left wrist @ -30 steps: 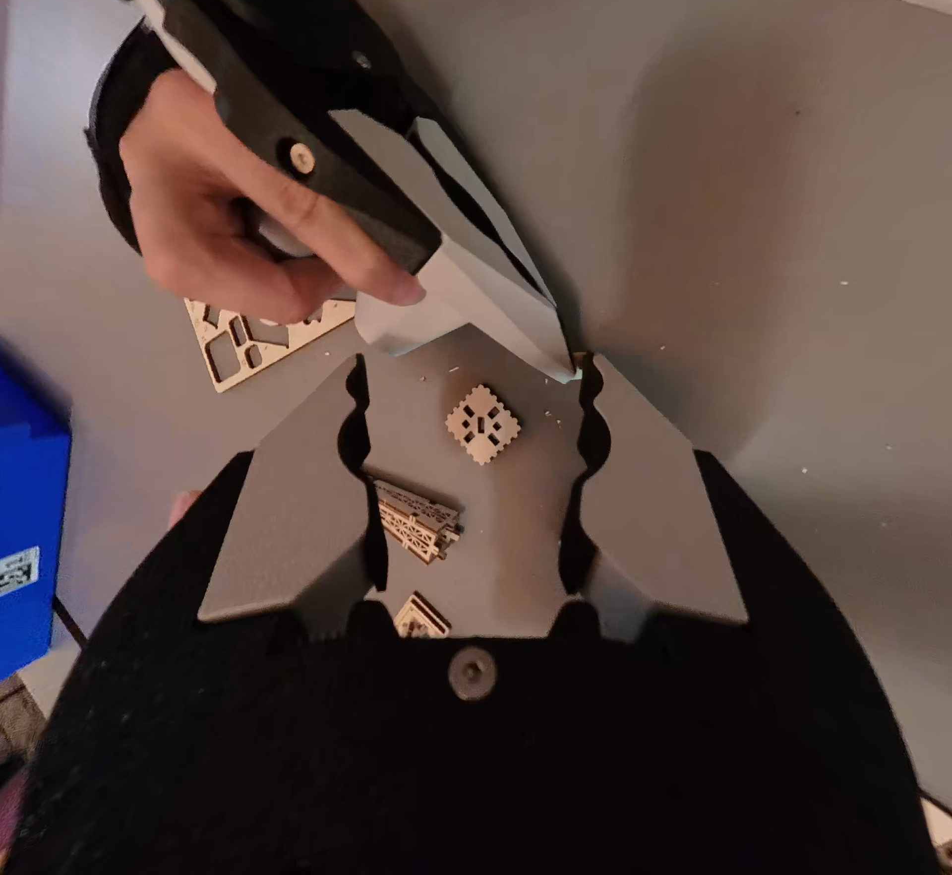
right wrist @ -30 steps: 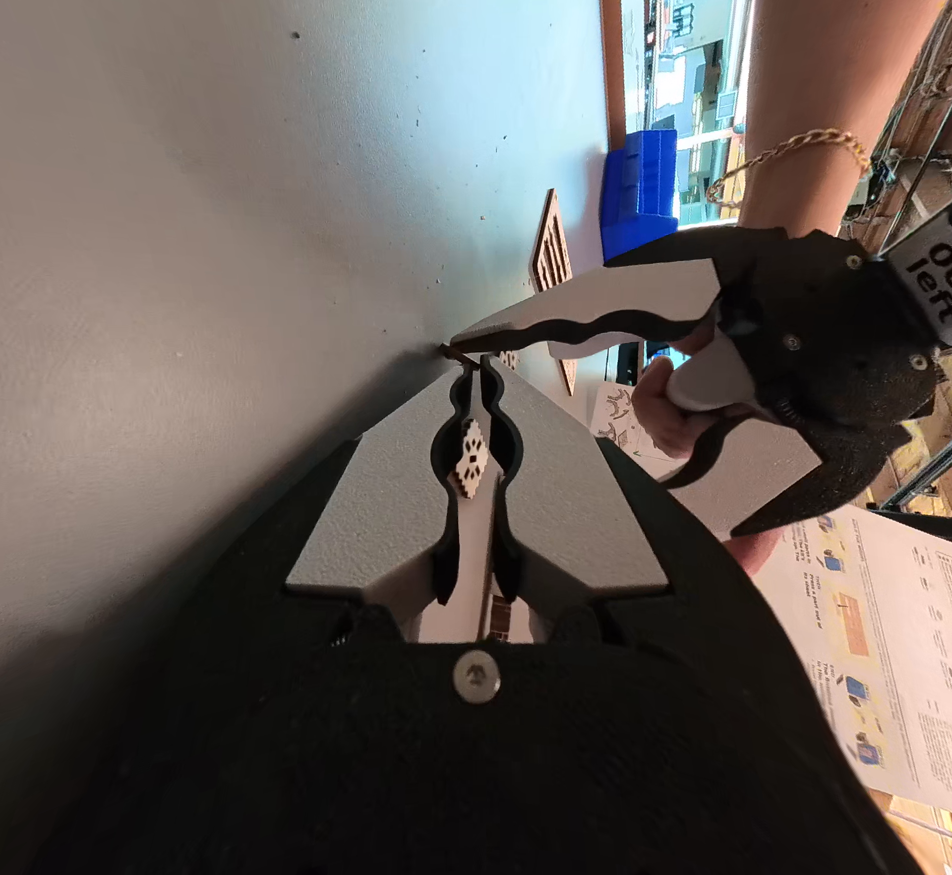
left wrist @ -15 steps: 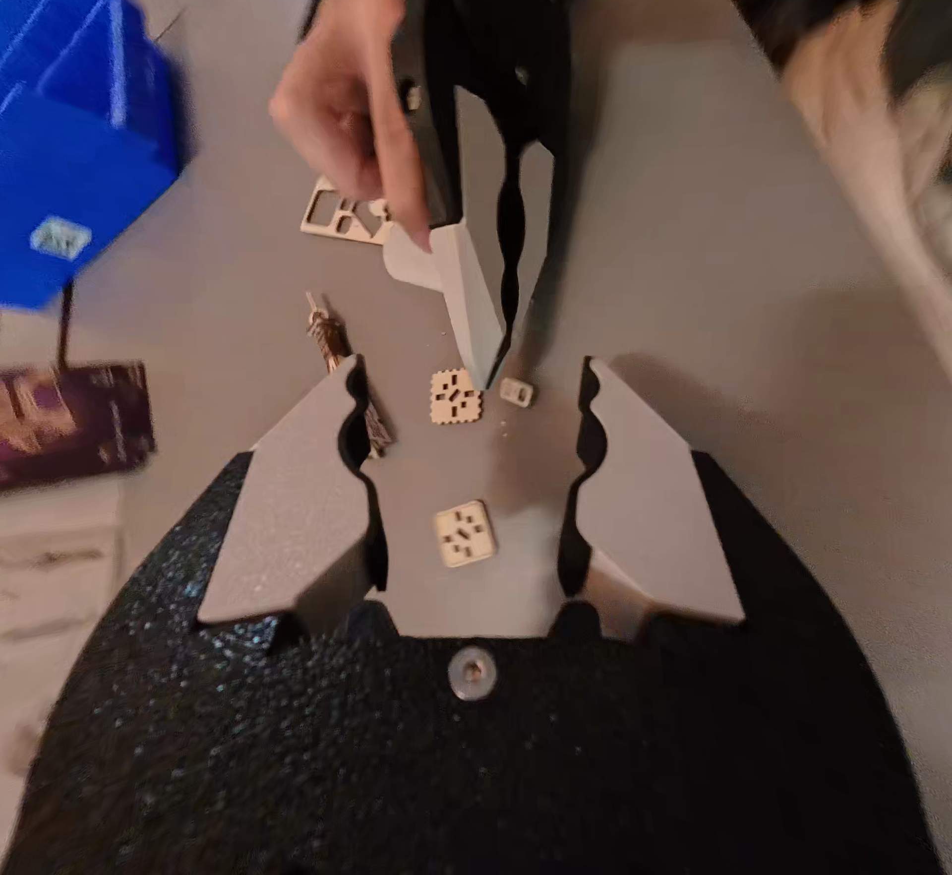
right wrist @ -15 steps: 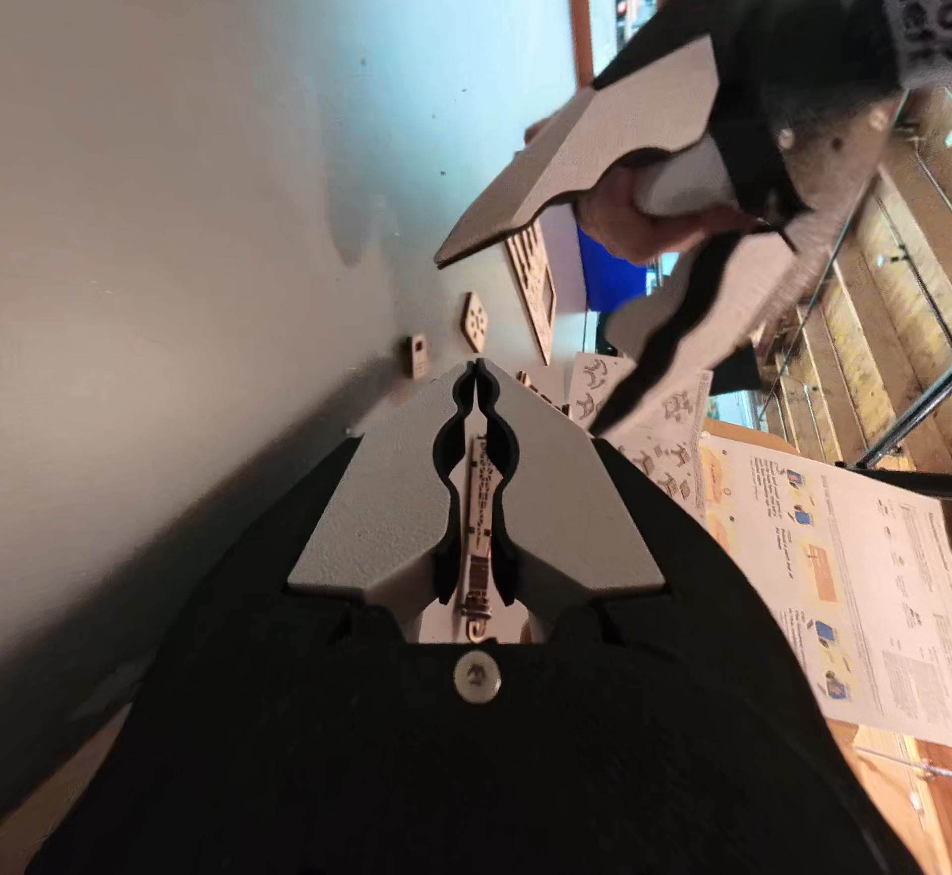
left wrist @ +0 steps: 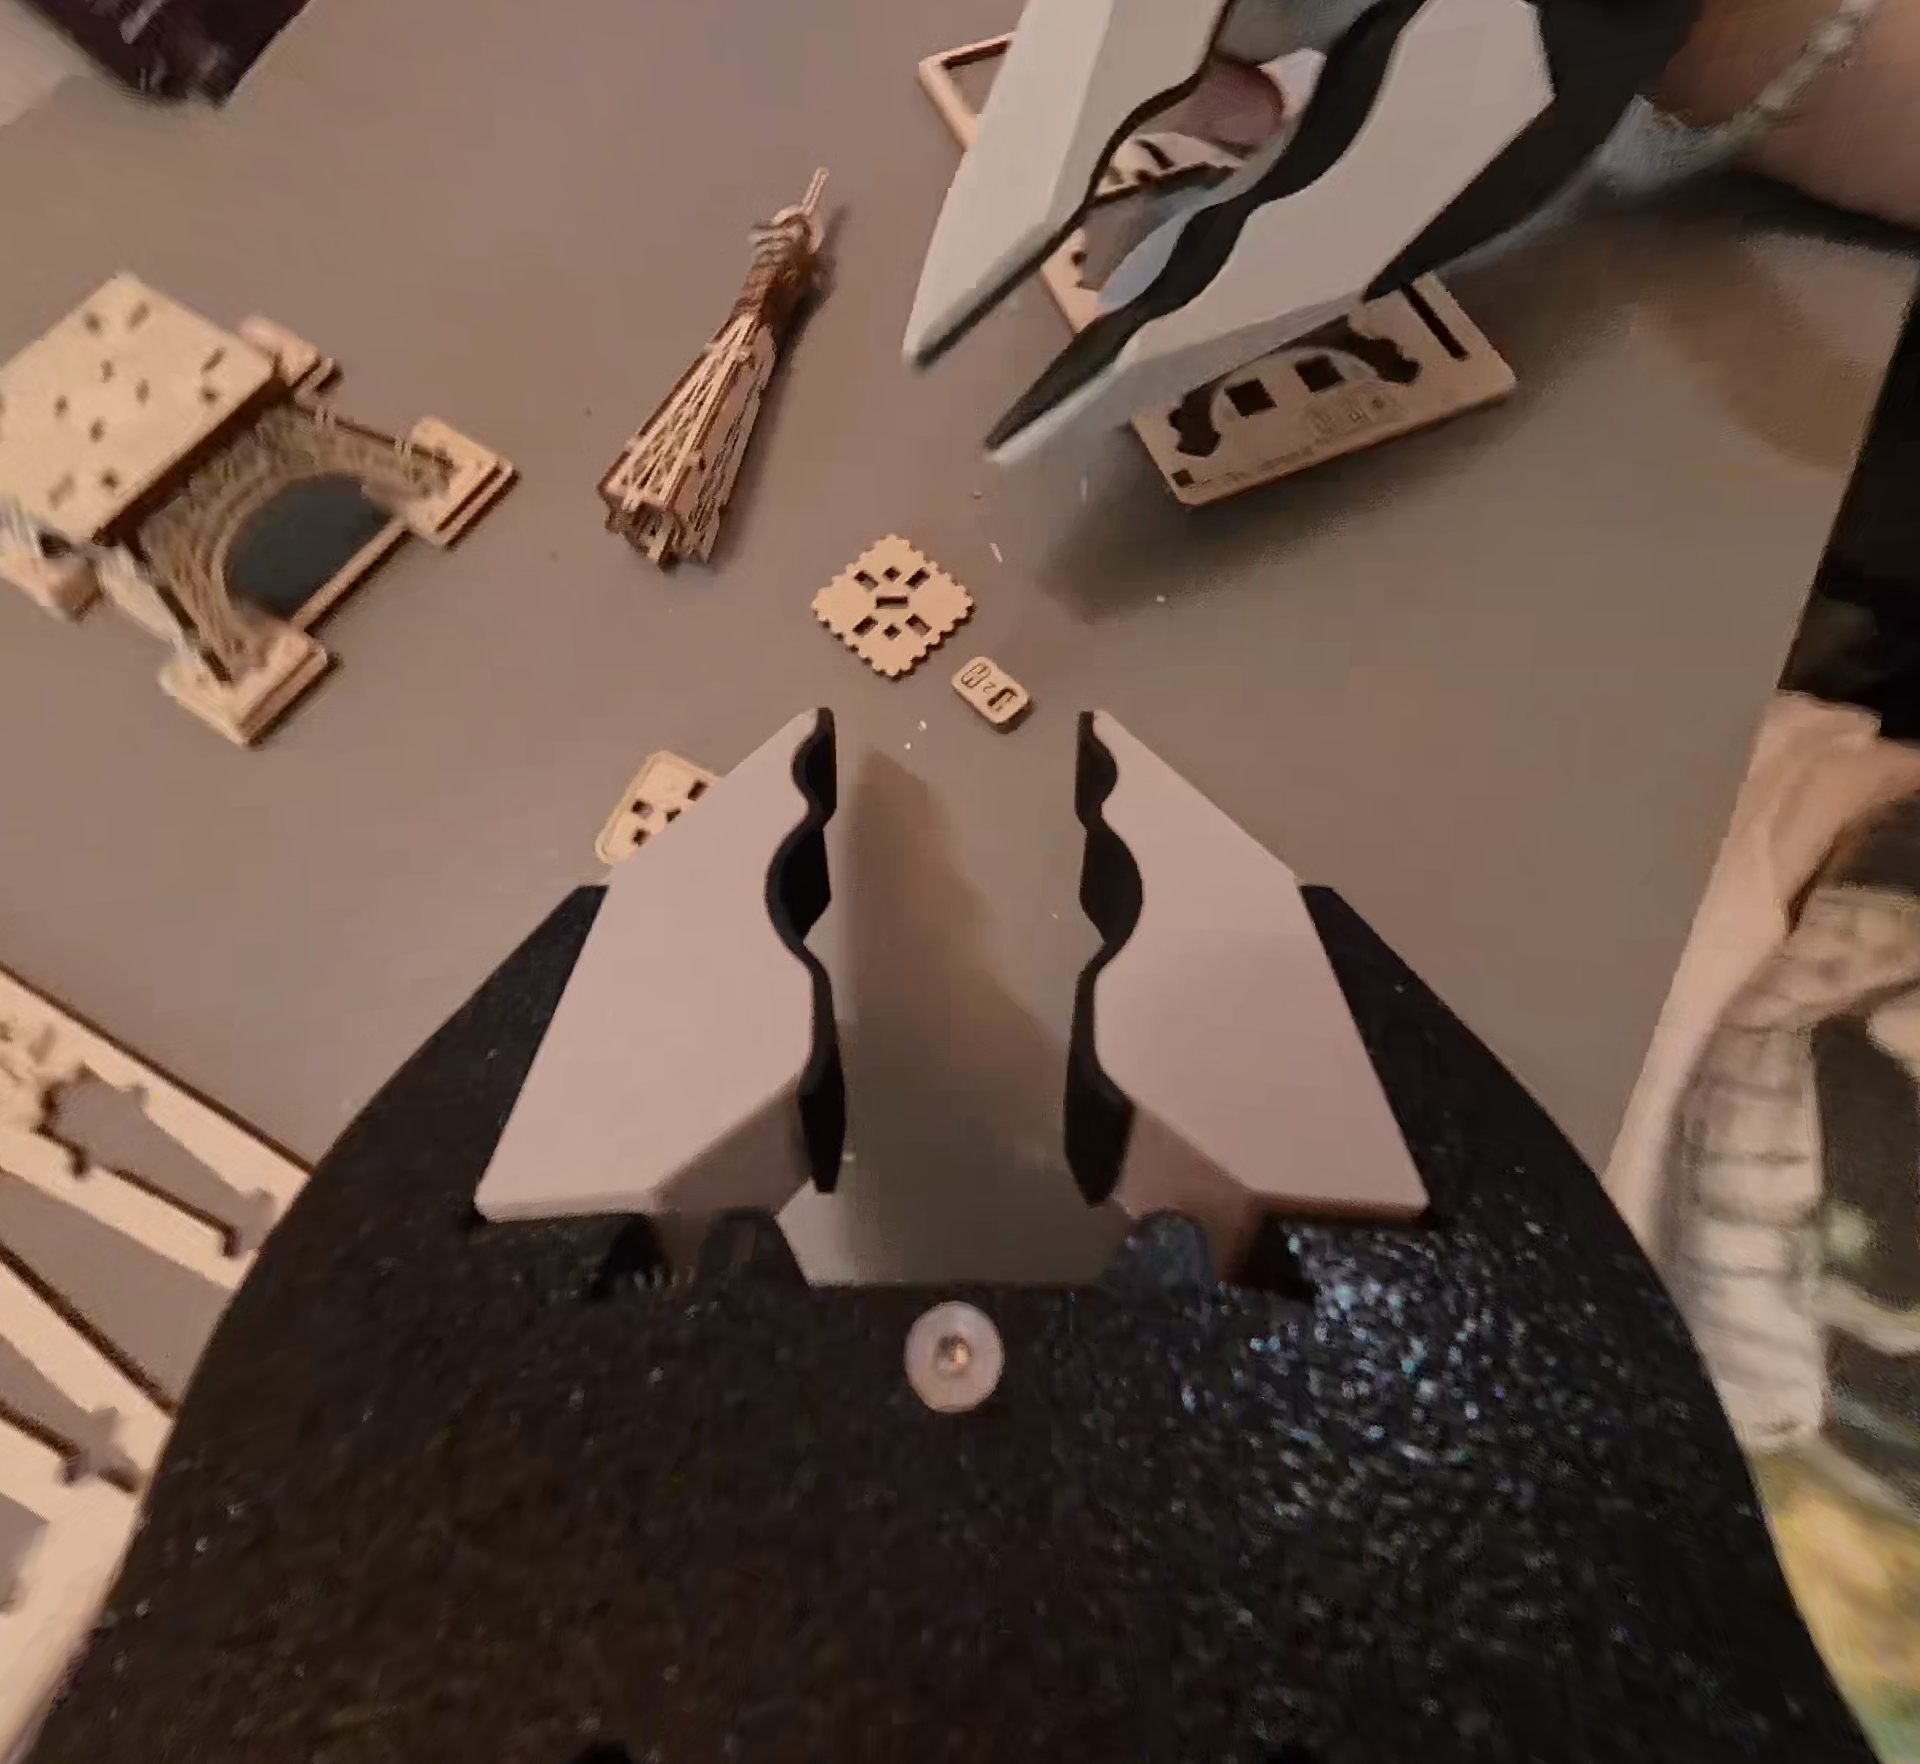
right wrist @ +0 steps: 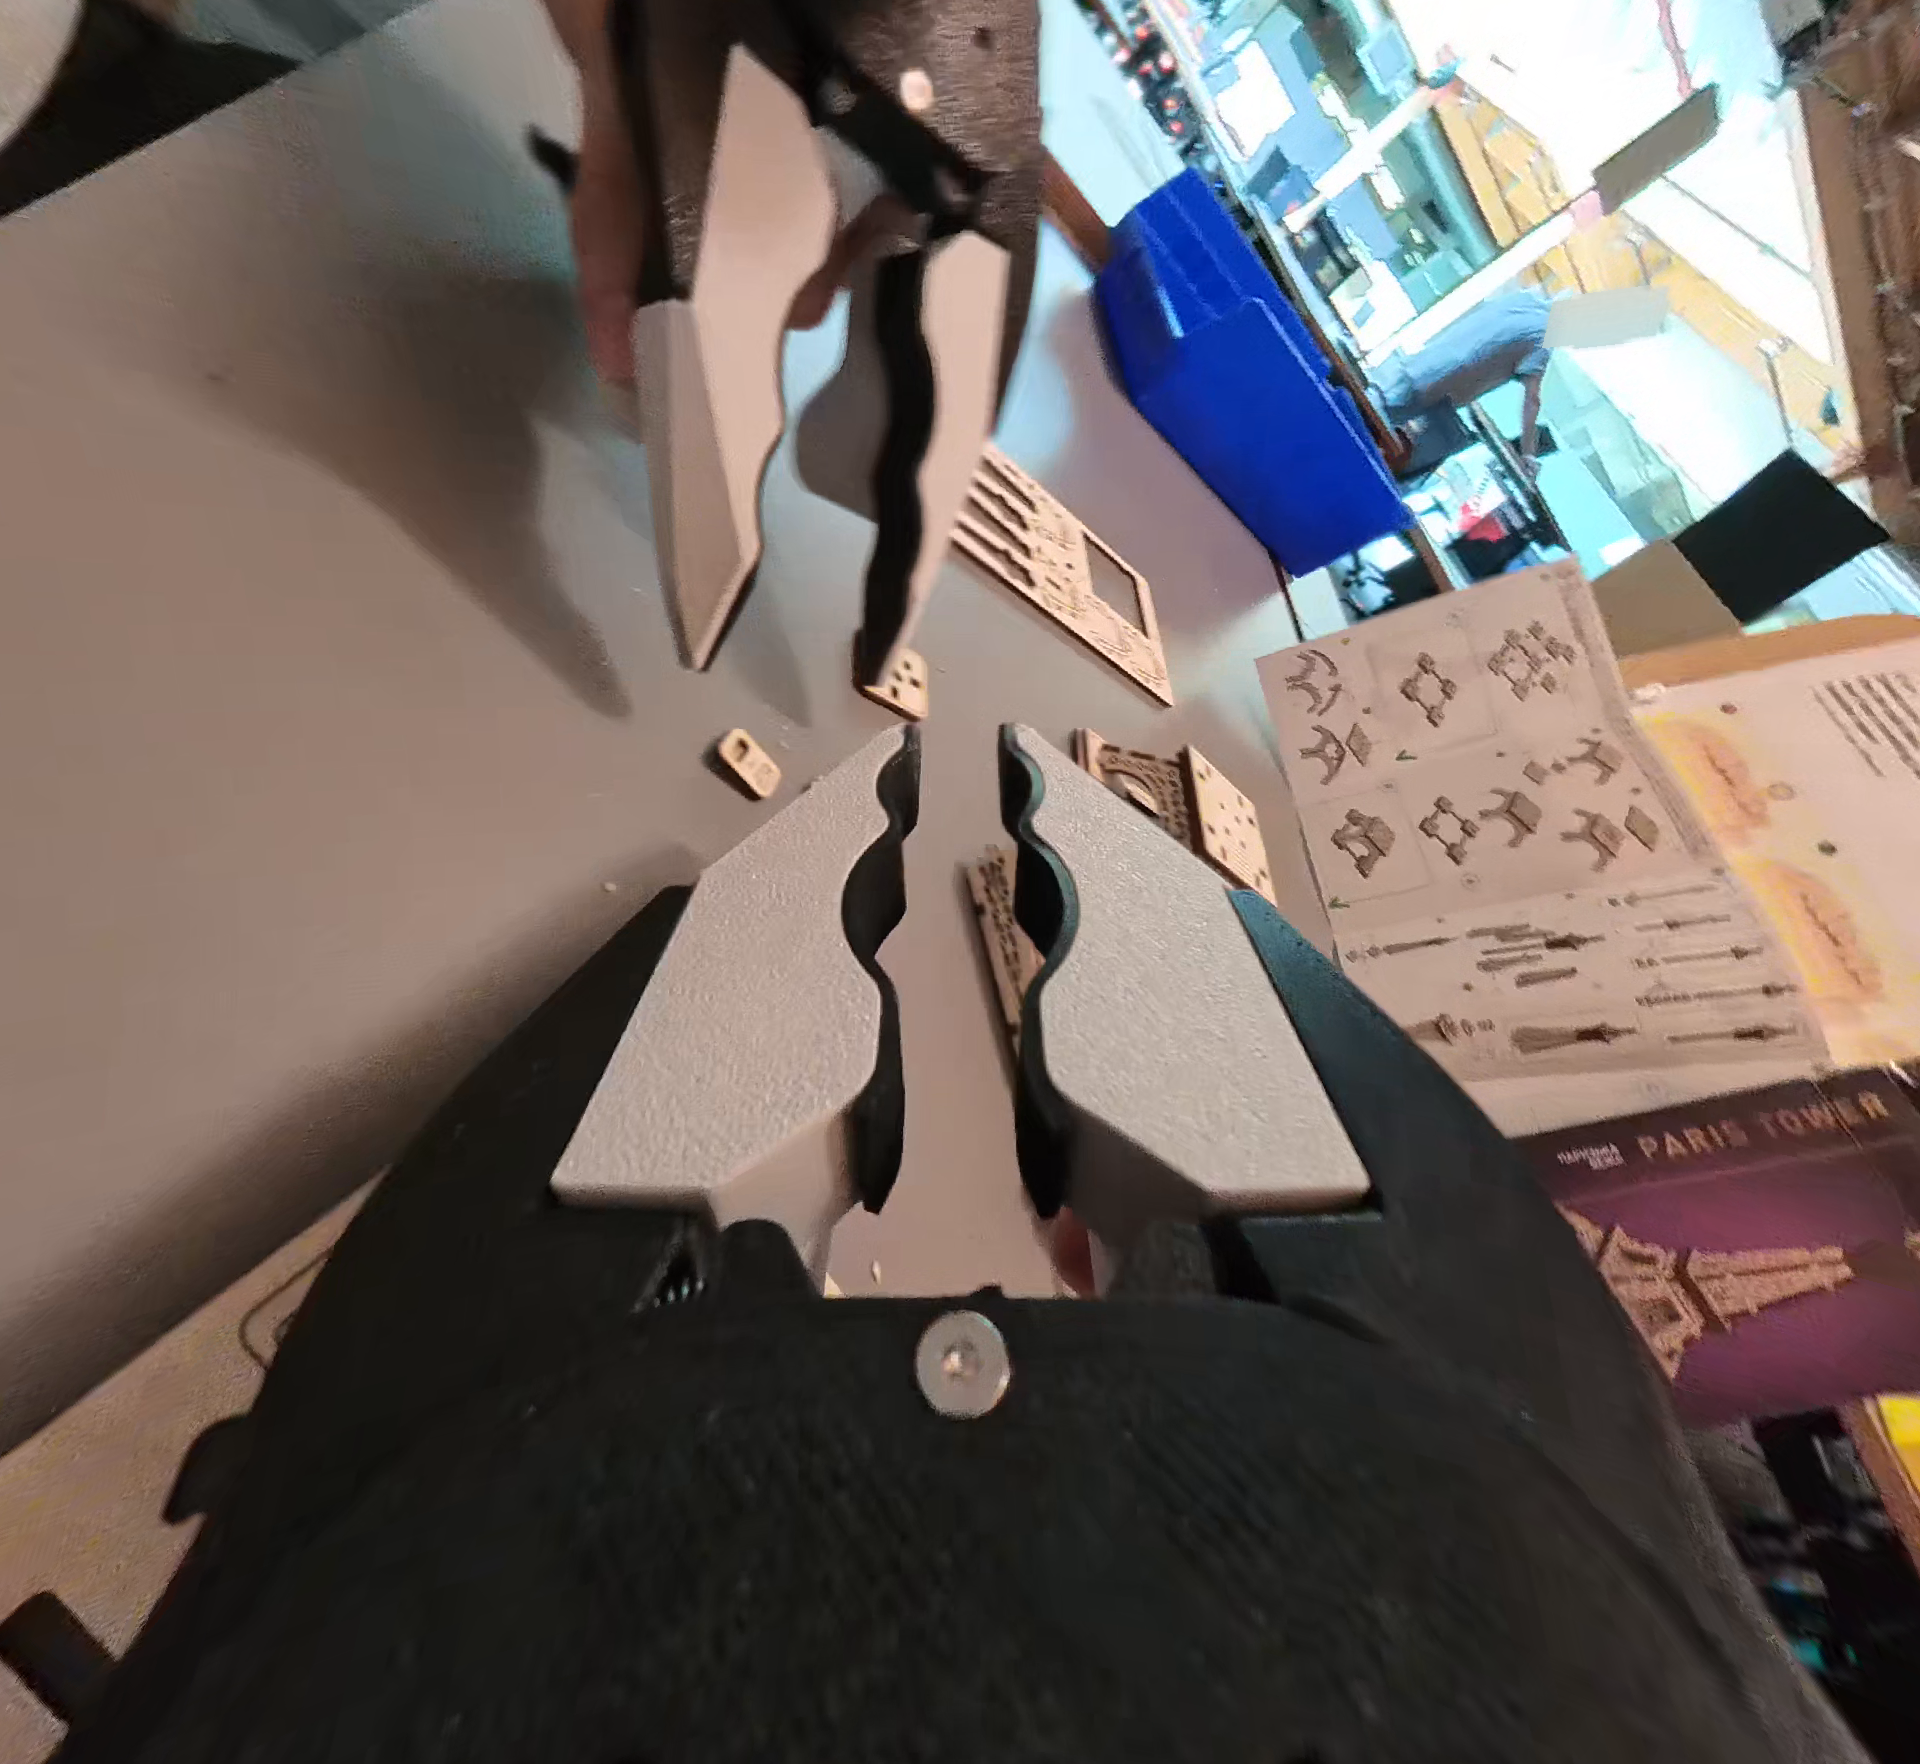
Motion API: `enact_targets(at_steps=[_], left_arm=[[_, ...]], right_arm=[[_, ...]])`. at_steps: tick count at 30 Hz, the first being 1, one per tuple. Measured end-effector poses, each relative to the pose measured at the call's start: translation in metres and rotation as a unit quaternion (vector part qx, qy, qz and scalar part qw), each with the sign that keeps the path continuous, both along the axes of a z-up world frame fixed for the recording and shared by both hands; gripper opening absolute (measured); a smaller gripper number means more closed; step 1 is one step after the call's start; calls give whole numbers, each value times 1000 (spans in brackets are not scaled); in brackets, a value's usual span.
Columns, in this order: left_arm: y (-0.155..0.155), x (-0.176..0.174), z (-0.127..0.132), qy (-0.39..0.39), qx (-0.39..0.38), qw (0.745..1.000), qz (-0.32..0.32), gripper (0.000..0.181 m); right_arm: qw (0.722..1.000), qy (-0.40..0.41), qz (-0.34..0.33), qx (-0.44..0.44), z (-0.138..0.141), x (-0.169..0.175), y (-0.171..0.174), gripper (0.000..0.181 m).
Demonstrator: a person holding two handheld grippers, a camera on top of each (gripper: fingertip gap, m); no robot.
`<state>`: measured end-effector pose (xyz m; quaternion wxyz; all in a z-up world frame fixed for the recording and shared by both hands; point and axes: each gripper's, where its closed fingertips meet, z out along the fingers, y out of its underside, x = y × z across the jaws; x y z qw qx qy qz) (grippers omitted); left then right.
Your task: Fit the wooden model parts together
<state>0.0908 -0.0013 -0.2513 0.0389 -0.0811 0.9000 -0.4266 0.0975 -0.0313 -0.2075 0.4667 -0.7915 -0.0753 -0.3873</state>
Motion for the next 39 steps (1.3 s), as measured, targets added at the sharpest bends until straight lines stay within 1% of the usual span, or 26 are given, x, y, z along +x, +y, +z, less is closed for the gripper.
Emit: enact_targets(at_steps=[2,3,5,8,10,12,16,18,19,20,22,26,28,29,31,33,35,37,38,39], left_arm=[[-4,-7,0,47,-18,998,30,44],[-5,-8,0,55,-18,997,43,39],[-3,-6,-7,27,5,998,65,38],[-8,-8,-15,-12,33,996,80,33],[-11,-6,-13,-38,34,995,88,13],[-15,-5,-9,-50,22,994,93,0],[-12,-4,-11,-56,31,993,97,0],[-10,0,-6,-55,13,992,109,1],[-9,2,-3,-51,4,992,118,16],[-8,2,-4,-40,5,992,123,24],[-7,2,-9,-20,13,991,129,31],[-9,3,-16,-21,37,990,134,29],[-11,2,-16,-24,39,991,128,20],[-13,1,-16,-25,40,991,121,10],[-12,2,-16,-34,41,991,123,9],[-12,2,-11,-31,25,992,124,9],[-11,4,-1,-1,-20,991,135,9],[-11,4,14,79,-96,981,147,9],[-11,3,22,133,-141,970,149,9],[-12,3,32,196,-191,950,149,9]], right_arm=[[1000,-7,-24,6,0,8,-8,13],[999,-9,-34,3,-2,11,-12,13],[999,-9,-53,-2,-5,17,-18,13],[998,-9,-59,-5,-8,19,-18,13],[998,-8,-58,-14,-11,18,-15,14],[998,-8,-55,-31,-15,17,-13,15],[998,-4,-49,-44,-18,14,-12,15],[998,-7,-47,-45,-17,13,-11,15],[998,-10,-46,-45,-16,12,-11,15],[998,-15,-47,-46,-15,13,-11,15],[997,-19,-47,-53,-15,12,-11,16],[997,-25,-42,-60,-16,10,-8,16],[997,-26,-39,-64,-18,9,-6,16],[997,-27,-37,-65,-18,8,-5,16],[997,-25,-32,-67,-20,7,-3,16],[997,-22,-25,-65,-20,5,-1,16],[998,-22,-19,-63,-19,3,1,17],[998,-32,-15,-51,-14,1,4,22],[998,-40,-16,-39,-9,1,5,25],[998,-51,-19,-24,-2,1,7,26]])
